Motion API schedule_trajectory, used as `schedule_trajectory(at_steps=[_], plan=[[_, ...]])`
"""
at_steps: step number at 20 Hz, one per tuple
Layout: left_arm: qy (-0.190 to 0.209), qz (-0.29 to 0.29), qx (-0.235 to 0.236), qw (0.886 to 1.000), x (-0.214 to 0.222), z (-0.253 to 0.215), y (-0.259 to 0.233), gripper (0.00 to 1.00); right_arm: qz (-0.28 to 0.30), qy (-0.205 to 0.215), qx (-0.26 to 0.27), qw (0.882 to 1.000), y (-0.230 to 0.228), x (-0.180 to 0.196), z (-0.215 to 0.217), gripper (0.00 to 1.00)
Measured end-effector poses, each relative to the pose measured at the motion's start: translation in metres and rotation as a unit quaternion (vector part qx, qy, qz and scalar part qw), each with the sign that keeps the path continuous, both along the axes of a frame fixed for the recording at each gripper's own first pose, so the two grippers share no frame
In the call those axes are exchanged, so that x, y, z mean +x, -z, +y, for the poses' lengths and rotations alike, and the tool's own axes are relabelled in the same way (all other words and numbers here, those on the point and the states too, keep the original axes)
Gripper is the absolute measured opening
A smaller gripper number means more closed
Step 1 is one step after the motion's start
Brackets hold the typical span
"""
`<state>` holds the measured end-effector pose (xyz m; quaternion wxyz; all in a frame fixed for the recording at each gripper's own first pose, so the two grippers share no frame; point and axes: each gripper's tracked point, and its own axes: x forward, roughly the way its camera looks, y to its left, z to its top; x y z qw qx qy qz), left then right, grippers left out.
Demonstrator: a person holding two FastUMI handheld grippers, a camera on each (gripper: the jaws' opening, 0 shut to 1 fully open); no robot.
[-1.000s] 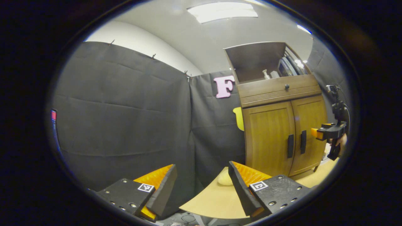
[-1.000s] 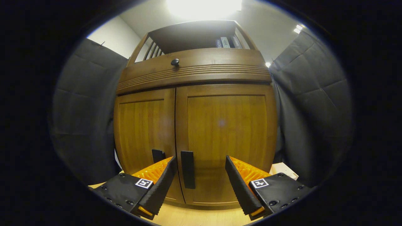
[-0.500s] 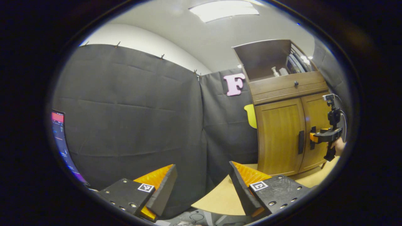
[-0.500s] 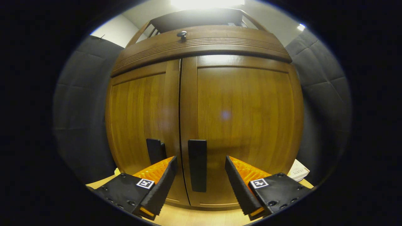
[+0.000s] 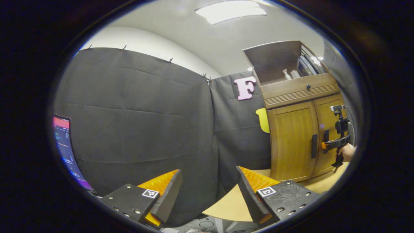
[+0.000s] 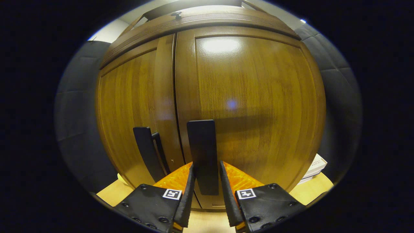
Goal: Open the right door of the double-door shoe cabinet with the right hand, and open the left door with the left hand.
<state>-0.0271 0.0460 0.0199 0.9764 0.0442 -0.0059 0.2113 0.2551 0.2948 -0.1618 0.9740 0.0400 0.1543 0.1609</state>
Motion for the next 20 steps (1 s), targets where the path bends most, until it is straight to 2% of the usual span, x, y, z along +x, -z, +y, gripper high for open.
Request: schedule_trajectory(at_steps=[1,2,4,6,8,11,13,15,16,20], plan=[[0.000,0.000,-0.001,1.000,0.000,0.000,-0.001,0.96,-0.004,-0.002,-0.007,1.000,0.003,0.004,0.001,0.33],[-0.001,-0.001,-0.002,1.000,0.000,0.000,0.000,0.96,-0.009,-0.005,-0.017,1.000,0.003,0.001,-0.002,0.32],[0.003,-0.001,-0.004,1.000,0.000,-0.001,-0.001,0.96,-0.011,-0.013,-0.019,1.000,0.000,-0.002,-0.001,0.24],[0.007,-0.002,-0.001,1.000,0.001,-0.002,-0.002,0.96,-0.013,-0.018,-0.012,1.000,-0.001,-0.004,-0.002,0.27],[0.017,-0.006,-0.002,1.000,0.001,-0.004,-0.003,0.96,-0.016,-0.023,-0.017,0.999,-0.005,-0.009,-0.004,0.24],[0.034,-0.012,-0.004,0.999,0.000,-0.007,-0.005,0.97,-0.015,-0.028,-0.013,0.999,-0.003,-0.026,-0.011,0.27],[0.048,-0.015,-0.004,0.999,0.000,-0.011,-0.006,0.94,-0.021,-0.033,-0.019,0.999,-0.003,-0.038,-0.017,0.24],[0.066,-0.017,-0.011,0.998,-0.001,-0.015,-0.006,0.97,-0.027,-0.040,-0.019,0.999,-0.004,-0.049,-0.023,0.28],[0.075,-0.018,-0.015,0.997,-0.001,-0.016,-0.007,0.97,-0.028,-0.044,-0.015,0.999,-0.006,-0.055,-0.027,0.24],[0.106,-0.021,-0.016,0.994,0.002,-0.020,-0.010,0.97,-0.035,-0.057,-0.025,0.997,-0.009,-0.071,-0.041,0.27]])
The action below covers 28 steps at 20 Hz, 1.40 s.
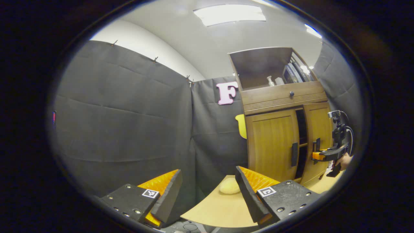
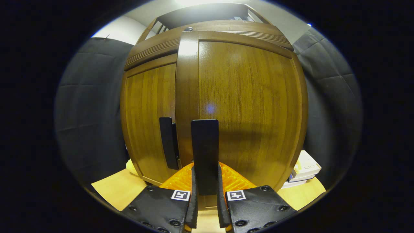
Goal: Open the right door of the double-door shoe cabinet with the right hand, and open the left door with the left hand.
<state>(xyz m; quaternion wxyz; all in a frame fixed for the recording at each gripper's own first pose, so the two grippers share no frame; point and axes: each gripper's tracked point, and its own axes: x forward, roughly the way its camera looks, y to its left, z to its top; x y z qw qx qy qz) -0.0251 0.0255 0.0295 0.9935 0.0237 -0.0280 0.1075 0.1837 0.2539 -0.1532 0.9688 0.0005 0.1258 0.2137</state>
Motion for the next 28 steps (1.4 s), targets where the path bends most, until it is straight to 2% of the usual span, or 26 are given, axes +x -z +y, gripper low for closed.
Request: schedule_trajectory(at_steps=[1,2,3,4,7,8,11,13,15,16,19,20,21,22,23,26,27,28], plan=[[0.007,-0.002,0.001,1.000,0.001,0.000,-0.001,0.97,-0.003,0.000,-0.006,1.000,-0.002,-0.005,-0.005,0.24],[0.014,-0.003,0.002,1.000,0.003,-0.003,0.000,0.94,-0.004,0.000,-0.008,1.000,-0.004,-0.012,-0.010,0.24],[0.022,-0.005,0.001,1.000,0.004,-0.004,0.001,0.97,-0.004,0.001,-0.008,1.000,-0.004,-0.015,-0.013,0.24],[0.030,-0.005,0.000,1.000,0.006,-0.005,0.001,0.97,-0.003,0.002,-0.008,1.000,-0.005,-0.021,-0.018,0.27],[0.051,-0.004,-0.005,0.999,0.010,-0.010,0.003,0.97,-0.006,0.001,-0.012,1.000,-0.006,-0.033,-0.032,0.28],[0.059,-0.005,-0.008,0.998,0.011,-0.012,0.004,0.97,-0.008,0.001,-0.014,1.000,-0.008,-0.038,-0.037,0.24],[0.083,-0.004,-0.014,0.996,0.011,-0.017,0.007,0.97,-0.004,0.008,-0.021,1.000,-0.007,-0.052,-0.051,0.24],[0.096,0.000,-0.016,0.995,0.008,-0.020,0.009,0.97,-0.005,0.012,-0.029,0.999,-0.009,-0.059,-0.061,0.27],[0.114,0.000,-0.020,0.993,0.007,-0.023,0.007,0.97,-0.006,0.014,-0.035,0.999,-0.010,-0.065,-0.070,0.27],[0.122,0.000,-0.020,0.992,0.009,-0.025,0.007,0.94,-0.005,0.016,-0.035,0.999,-0.011,-0.068,-0.075,0.24],[0.140,-0.003,-0.020,0.990,0.011,-0.027,0.005,0.97,-0.003,0.020,-0.041,0.999,-0.012,-0.078,-0.093,0.24],[0.146,-0.004,-0.023,0.989,0.012,-0.029,0.005,0.94,-0.004,0.022,-0.044,0.999,-0.013,-0.081,-0.099,0.24],[0.151,-0.003,-0.025,0.988,0.012,-0.029,0.005,0.97,-0.004,0.023,-0.048,0.999,-0.013,-0.082,-0.105,0.27],[0.156,-0.003,-0.027,0.987,0.012,-0.030,0.003,0.97,-0.004,0.024,-0.050,0.998,-0.013,-0.084,-0.111,0.24],[0.160,-0.003,-0.029,0.987,0.012,-0.030,0.002,0.97,-0.004,0.025,-0.053,0.998,-0.013,-0.087,-0.116,0.30],[0.171,-0.003,-0.032,0.985,0.012,-0.031,-0.001,0.97,-0.007,0.034,-0.062,0.997,-0.015,-0.093,-0.132,0.27],[0.175,-0.004,-0.032,0.984,0.011,-0.032,-0.002,0.94,-0.010,0.038,-0.068,0.997,-0.015,-0.090,-0.138,0.24],[0.179,-0.004,-0.031,0.983,0.011,-0.033,-0.001,0.97,-0.013,0.041,-0.073,0.996,-0.016,-0.091,-0.144,0.23]])
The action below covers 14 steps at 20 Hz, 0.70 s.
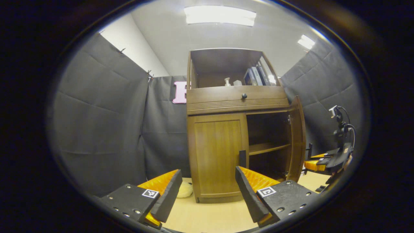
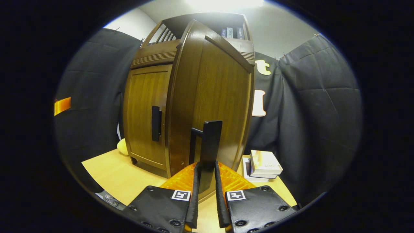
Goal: Open the right door of the double-door shoe cabinet with the right hand, and open the left door with the left hand.
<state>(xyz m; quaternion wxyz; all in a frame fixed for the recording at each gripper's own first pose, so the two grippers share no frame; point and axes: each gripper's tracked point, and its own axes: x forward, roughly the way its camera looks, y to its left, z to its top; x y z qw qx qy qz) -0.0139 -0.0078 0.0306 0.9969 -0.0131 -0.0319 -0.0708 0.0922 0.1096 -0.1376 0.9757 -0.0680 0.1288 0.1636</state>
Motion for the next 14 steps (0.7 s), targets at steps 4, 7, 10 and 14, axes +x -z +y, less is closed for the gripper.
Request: schedule_trajectory(at_steps=[4,7,10,14], plan=[[0.013,-0.001,0.006,1.000,-0.003,-0.003,-0.003,0.96,-0.013,0.020,-0.001,1.000,-0.006,-0.003,-0.026,0.23],[0.024,0.001,0.007,1.000,-0.004,-0.004,-0.003,0.97,-0.009,0.034,0.009,0.999,-0.005,-0.001,-0.044,0.26],[0.035,0.001,0.012,0.999,-0.006,-0.006,-0.003,0.97,-0.007,0.051,0.009,0.999,-0.006,0.001,-0.064,0.27],[0.045,0.000,0.022,0.999,-0.009,-0.011,-0.008,0.96,-0.002,0.070,0.021,0.997,-0.007,0.002,-0.089,0.11]])
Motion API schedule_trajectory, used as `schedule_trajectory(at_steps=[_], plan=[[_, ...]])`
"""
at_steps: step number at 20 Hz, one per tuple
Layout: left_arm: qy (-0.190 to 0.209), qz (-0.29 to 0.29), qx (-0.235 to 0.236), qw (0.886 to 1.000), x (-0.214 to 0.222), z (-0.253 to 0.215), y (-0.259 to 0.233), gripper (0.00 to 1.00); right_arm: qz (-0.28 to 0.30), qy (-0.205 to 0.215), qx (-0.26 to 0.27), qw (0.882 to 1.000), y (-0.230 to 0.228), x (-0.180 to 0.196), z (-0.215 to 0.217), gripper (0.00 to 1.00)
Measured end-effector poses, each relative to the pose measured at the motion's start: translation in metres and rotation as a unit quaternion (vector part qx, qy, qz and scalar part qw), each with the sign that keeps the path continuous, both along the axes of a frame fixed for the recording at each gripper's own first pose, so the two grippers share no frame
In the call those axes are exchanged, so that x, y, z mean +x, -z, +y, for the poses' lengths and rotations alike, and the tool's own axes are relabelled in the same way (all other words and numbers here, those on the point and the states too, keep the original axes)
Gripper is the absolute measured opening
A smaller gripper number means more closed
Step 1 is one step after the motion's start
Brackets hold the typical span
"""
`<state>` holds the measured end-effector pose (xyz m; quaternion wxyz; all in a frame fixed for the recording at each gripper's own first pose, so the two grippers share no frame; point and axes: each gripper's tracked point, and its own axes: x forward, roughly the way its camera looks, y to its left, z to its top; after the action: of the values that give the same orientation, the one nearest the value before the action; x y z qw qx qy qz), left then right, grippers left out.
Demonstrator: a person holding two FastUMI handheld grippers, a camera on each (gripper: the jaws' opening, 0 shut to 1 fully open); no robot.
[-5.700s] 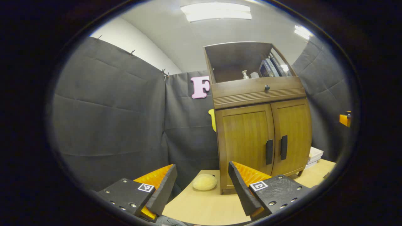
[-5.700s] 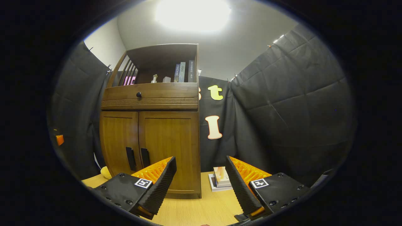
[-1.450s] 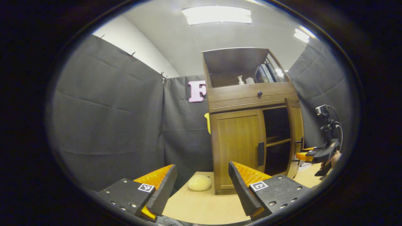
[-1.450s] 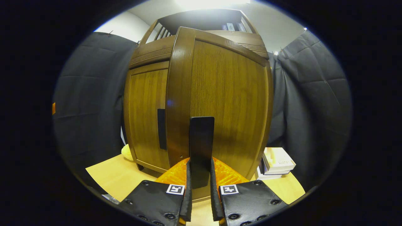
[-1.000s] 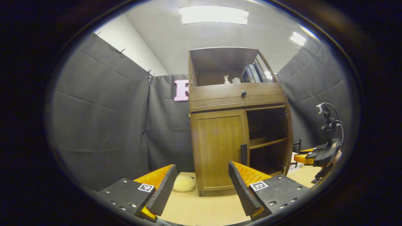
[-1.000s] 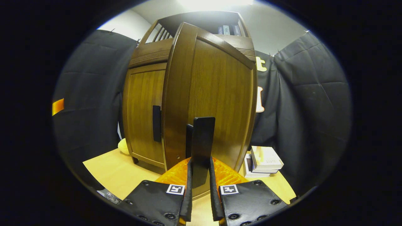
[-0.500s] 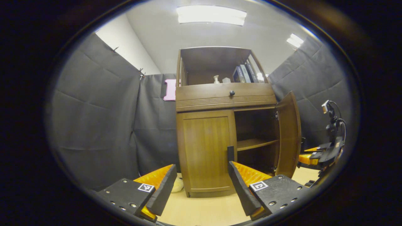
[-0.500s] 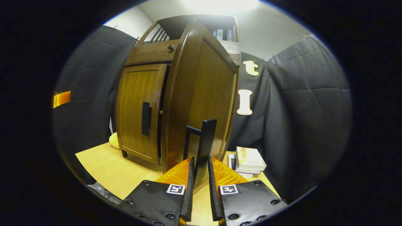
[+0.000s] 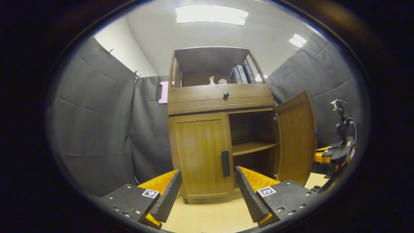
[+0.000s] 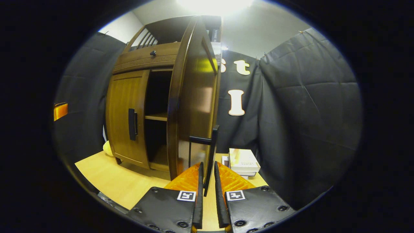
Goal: Open the right door of the double-door shoe cabinet with the right hand, and open the left door with the left hand.
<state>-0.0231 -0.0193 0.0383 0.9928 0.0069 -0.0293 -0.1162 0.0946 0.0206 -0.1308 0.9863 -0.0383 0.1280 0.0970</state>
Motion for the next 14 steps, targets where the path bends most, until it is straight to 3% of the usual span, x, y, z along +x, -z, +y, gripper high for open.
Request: schedule_trajectory(at_steps=[1,2,13,14], plan=[[0.002,0.000,0.002,1.000,0.000,-0.001,0.000,0.96,0.000,0.005,0.000,1.000,0.002,0.002,-0.007,0.11],[0.003,0.002,0.003,1.000,0.001,-0.004,0.002,0.96,0.000,0.011,-0.003,1.000,0.002,0.002,-0.013,0.20],[0.021,0.002,0.012,1.000,0.014,-0.011,0.010,0.97,0.004,0.075,0.037,0.997,-0.019,-0.026,-0.080,0.20],[0.023,0.002,0.012,1.000,0.014,-0.011,0.011,0.96,-0.001,0.076,0.039,0.996,-0.025,-0.033,-0.082,0.12]])
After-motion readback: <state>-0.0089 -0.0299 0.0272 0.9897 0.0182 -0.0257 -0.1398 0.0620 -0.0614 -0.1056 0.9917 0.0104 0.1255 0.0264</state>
